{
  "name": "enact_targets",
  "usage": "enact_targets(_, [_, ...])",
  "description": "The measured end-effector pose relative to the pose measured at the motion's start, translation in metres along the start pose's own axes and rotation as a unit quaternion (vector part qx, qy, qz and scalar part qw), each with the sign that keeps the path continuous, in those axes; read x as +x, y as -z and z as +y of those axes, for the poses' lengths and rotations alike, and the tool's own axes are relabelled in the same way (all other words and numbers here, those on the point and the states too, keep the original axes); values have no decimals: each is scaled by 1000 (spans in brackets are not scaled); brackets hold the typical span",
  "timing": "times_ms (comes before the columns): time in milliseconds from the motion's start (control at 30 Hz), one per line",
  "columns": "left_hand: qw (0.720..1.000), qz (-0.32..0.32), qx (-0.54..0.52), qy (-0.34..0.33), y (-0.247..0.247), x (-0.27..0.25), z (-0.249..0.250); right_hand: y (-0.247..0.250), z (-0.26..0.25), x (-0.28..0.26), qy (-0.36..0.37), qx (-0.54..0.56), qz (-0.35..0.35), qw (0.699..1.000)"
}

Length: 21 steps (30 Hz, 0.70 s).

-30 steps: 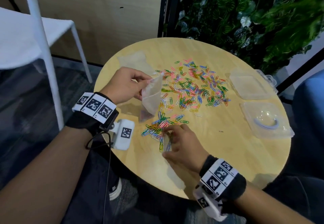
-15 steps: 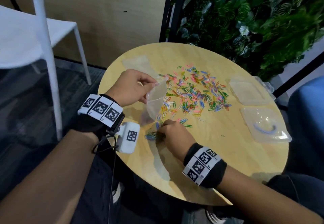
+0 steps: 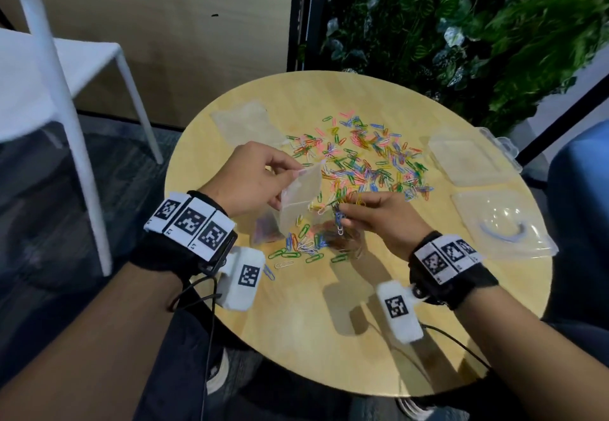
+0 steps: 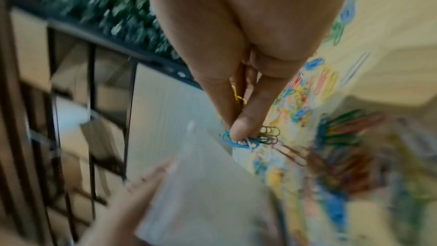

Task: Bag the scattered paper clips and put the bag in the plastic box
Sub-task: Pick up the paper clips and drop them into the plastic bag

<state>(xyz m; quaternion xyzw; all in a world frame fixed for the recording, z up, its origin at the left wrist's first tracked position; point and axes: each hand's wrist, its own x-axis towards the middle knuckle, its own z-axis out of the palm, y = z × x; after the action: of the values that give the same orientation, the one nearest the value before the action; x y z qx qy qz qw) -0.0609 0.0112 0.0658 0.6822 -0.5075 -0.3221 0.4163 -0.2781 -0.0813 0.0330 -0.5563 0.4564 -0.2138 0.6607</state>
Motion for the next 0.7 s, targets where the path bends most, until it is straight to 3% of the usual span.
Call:
enact_targets(133, [1000, -8, 18, 9, -11, 5, 2, 7, -26, -2, -2, 127, -22, 992])
enact_targets(500, [1000, -8, -6, 20, -46, 10, 15, 3, -32, -18, 55, 239, -21, 969])
enact_targets(600, [999, -9, -29, 26, -53, 8, 20, -9, -23, -18, 70, 168, -9, 983])
enact_targets(700, [999, -13, -40, 30, -54, 6, 20, -12, -15, -18, 89, -32, -4, 995])
